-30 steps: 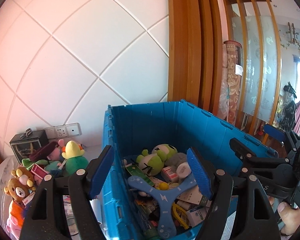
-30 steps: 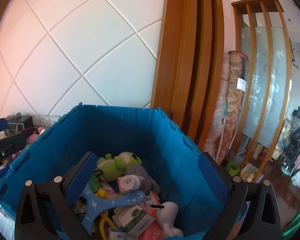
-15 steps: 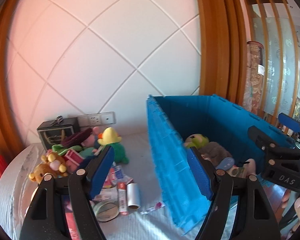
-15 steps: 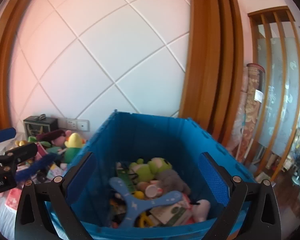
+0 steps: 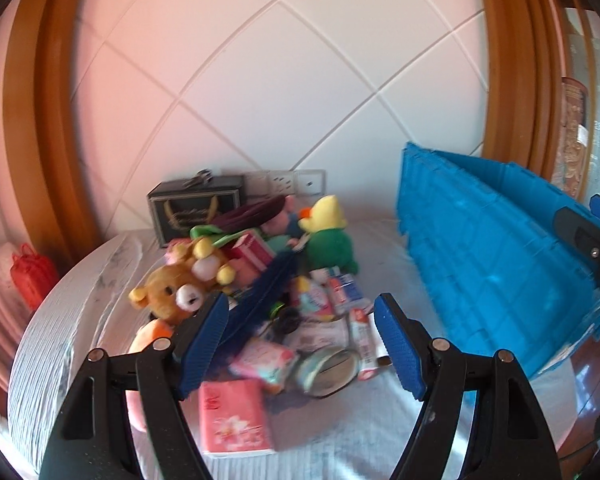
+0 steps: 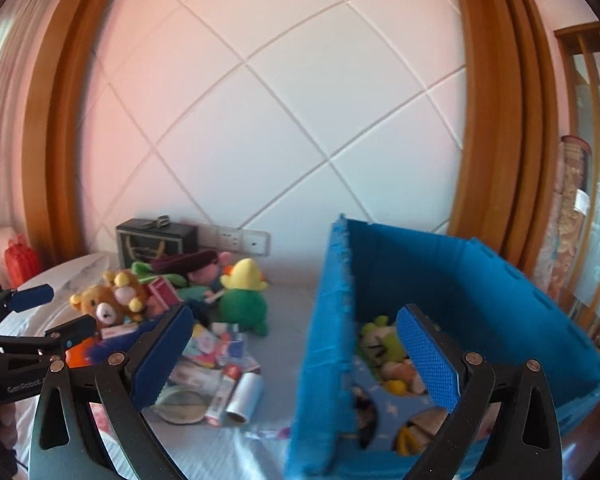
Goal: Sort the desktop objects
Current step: 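Withdraw both tools from the crate back over the pile, then grasp the clear tape roll with the left tool while the right tool grasps the pink ointment tube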
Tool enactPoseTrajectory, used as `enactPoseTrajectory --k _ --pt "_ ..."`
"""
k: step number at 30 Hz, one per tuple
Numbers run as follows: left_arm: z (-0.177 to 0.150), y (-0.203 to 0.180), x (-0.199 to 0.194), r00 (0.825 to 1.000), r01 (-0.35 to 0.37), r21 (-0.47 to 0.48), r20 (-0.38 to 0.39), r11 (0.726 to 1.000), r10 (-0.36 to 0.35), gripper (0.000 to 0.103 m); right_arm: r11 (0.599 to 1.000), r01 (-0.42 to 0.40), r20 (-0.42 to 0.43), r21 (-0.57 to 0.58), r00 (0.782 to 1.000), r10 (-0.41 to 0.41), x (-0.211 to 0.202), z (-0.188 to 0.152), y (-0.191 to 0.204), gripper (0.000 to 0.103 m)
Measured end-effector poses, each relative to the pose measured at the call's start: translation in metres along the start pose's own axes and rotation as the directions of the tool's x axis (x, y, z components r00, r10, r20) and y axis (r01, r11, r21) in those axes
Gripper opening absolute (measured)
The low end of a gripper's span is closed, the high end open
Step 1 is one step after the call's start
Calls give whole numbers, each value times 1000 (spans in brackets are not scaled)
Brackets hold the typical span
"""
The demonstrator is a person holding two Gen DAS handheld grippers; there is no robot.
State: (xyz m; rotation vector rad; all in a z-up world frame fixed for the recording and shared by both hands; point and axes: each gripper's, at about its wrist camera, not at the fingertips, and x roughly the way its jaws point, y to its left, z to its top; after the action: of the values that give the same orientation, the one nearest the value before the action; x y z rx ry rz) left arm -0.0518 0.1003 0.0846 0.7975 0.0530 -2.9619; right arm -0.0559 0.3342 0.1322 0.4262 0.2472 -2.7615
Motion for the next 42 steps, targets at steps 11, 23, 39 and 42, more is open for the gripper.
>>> enactPoseTrajectory --k 11,23,39,42 --pt "-66 66 56 983 -82 -2 -165 997 80 75 991 -134 -63 -10 989 133 43 -49 88 103" --pt "-94 43 141 947 51 38 -318 998 -37 75 979 -146 -353 145 916 189 142 -125 89 103" --pt "-101 -37 254 889 243 187 -435 952 -141 27 921 101 -566 375 812 141 222 -195 38 103" --pt "-96 -22 266 884 229 108 -440 967 -160 17 918 178 -609 355 789 83 230 -204 32 103"
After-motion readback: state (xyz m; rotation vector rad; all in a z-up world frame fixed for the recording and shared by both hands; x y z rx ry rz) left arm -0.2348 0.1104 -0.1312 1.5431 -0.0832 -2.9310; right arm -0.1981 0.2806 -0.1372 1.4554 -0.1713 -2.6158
